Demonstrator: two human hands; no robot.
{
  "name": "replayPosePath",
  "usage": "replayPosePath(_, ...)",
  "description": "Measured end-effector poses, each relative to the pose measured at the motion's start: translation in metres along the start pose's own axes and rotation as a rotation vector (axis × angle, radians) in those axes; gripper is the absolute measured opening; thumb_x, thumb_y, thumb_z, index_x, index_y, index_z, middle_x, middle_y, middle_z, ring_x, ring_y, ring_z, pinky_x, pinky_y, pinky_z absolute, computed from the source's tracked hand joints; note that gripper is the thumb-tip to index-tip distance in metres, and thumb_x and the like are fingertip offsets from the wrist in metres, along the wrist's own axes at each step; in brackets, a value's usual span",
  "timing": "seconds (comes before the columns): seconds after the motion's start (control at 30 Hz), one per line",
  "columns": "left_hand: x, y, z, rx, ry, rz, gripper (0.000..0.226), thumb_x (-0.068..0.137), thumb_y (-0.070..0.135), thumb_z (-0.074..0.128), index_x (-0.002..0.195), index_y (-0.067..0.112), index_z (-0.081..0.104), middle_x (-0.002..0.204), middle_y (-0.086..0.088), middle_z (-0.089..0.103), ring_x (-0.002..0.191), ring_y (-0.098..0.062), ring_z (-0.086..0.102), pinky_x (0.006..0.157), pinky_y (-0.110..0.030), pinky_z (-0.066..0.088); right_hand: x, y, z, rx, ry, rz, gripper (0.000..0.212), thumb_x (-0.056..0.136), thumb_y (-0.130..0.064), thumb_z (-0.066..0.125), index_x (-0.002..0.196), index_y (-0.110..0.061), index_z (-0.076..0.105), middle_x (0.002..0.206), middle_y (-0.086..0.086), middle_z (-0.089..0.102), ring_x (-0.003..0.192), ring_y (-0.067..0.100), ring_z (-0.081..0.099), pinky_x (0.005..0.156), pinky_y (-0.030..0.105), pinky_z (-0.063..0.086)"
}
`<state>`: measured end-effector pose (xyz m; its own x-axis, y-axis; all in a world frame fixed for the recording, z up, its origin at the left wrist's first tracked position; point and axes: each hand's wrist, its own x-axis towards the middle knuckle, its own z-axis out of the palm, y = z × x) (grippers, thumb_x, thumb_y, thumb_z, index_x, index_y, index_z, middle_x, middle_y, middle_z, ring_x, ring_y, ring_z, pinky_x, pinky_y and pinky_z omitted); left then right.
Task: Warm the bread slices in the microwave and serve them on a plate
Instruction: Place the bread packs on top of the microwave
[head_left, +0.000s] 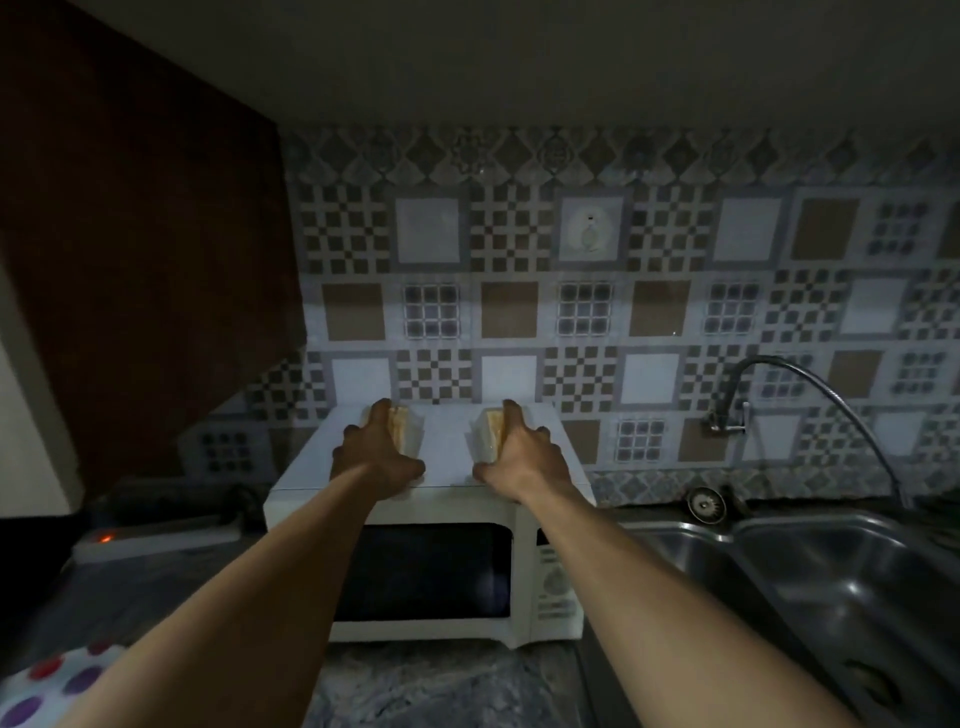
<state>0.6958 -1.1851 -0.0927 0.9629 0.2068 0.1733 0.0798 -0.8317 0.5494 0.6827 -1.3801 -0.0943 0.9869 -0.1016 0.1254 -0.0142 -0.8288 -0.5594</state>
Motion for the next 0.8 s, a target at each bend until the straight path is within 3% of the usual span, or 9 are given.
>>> replayPosePath(0.4,0.078,-0.027,0.047,-0.015,0.001,0.019,0.110,0.075,0.037,0.077,0.153,0.037,0.000,0.139,-0.020,0.038,0.117,-0.041,0.049,0.095,-0.050,0.048,0.070,-0.020,0.058,-0.006,-0.028,0.024,0.095,0.090,-0.045,0.063,0.157,-0.035,-0.004,0.146,0.024,0.035,0.130,0.045,0.043,0.107,0.045,0.038)
replayPosePath(0.8,0.105,-0.023,0.055,-0.053,-0.041,0.011,0.111,0.077,0.038,0.079,0.154,0.035,-0.001,0.145,-0.021,0.030,0.125,-0.045,0.042,0.100,-0.052,0.043,0.091,-0.027,0.066,-0.023,-0.023,0.001,0.095,0.091,-0.041,0.062,0.158,-0.031,-0.004,0.141,0.027,0.041,0.126,0.045,0.046,0.105,0.046,0.040)
